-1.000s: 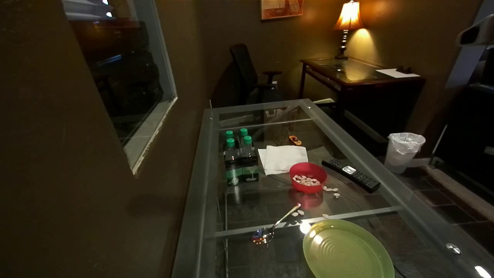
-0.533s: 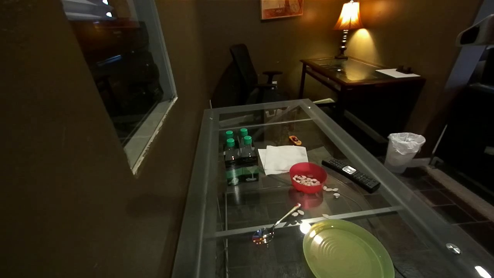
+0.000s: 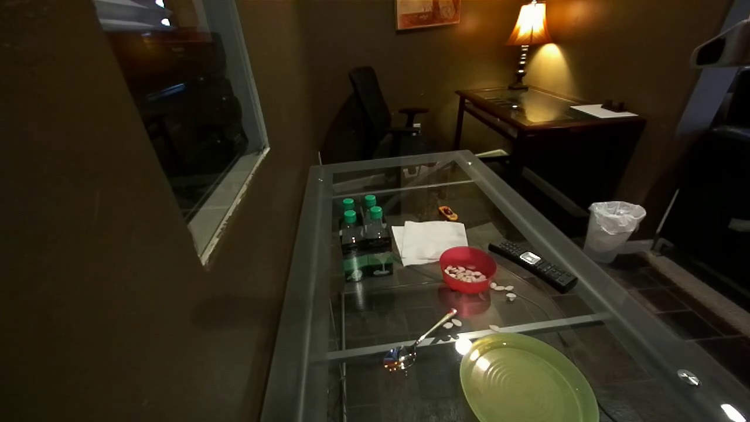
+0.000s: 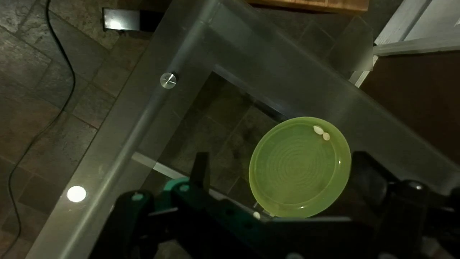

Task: Press a button on the remote

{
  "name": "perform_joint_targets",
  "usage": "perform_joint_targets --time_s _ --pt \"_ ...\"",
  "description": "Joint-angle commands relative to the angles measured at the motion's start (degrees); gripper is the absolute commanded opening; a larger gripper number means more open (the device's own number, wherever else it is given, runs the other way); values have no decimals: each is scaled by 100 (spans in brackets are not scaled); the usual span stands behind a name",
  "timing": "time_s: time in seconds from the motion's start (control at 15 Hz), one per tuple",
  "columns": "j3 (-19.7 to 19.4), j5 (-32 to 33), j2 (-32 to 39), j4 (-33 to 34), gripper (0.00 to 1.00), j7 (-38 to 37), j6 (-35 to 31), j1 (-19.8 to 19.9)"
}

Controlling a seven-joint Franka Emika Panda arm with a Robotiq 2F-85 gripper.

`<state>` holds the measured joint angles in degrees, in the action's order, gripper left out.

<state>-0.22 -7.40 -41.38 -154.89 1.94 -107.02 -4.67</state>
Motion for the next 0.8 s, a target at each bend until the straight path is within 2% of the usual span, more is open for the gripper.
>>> perform_joint_targets --time_s 0.0,0.07,0.13,0.2,0.47,0.73 --pt "-212 -48 201 10 100 326 -265 111" --pt "-319 -86 299 31 100 406 -302 138" --pt "-414 -115 405 52 93 493 -336 159" --pt "-490 -102 502 49 74 529 -498 230" --pt "-864 -133 1066 119 46 869 -1140 394" --pt "-1207 -375 1719 240 18 1388 -1710 375"
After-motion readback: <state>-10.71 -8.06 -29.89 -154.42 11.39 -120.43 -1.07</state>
